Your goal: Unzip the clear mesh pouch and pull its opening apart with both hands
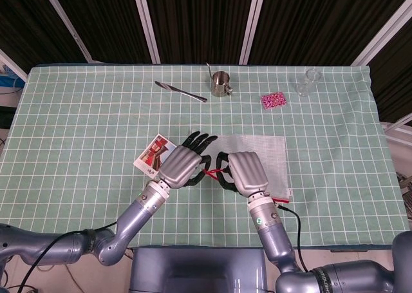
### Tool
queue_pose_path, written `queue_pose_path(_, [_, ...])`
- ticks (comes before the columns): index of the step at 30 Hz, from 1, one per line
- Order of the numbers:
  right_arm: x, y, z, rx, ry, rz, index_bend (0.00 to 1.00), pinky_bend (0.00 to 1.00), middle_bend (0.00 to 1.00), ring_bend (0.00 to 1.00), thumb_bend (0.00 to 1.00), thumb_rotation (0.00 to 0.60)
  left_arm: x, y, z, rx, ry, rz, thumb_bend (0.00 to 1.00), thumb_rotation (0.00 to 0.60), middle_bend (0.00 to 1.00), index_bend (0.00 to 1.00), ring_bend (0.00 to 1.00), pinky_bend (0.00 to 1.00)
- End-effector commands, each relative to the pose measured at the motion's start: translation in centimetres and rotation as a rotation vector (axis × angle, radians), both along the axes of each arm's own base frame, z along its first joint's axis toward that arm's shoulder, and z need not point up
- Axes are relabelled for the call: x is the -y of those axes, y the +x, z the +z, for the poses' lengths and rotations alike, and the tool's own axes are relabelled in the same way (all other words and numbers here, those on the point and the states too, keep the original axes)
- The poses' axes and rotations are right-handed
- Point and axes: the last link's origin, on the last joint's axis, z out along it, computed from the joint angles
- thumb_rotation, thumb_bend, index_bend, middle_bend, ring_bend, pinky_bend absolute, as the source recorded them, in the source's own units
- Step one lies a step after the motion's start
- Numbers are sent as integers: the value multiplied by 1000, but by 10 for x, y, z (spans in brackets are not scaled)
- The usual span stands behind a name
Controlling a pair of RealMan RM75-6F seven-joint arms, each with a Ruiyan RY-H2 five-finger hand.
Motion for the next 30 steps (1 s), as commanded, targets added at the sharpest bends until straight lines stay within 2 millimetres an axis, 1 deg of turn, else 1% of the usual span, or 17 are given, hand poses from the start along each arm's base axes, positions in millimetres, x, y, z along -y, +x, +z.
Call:
queue_pose_path(1, [0,-4,3,3,-5,-10,691,936,1000,1000,647,600,-1,2,2,17,12,1,426,600,63,606,0,0])
queue_pose_path(8, [-2,-16,7,14,-8,-39,691,936,1000,1000,647,600,-3,11,8,72,38,12,426,600,63,608,0,0])
queue_pose_path(17, [-5,-31,3,26,7,-80,691,936,1000,1000,647,600,-4,24,14,149,71,19,426,600,63,610,0,0])
queue_pose_path(30, [-3,-43,3,28,4,-106,693,936,1000,1000,647,600,-3,34,23,225,101,9,426,600,63,612,0,0])
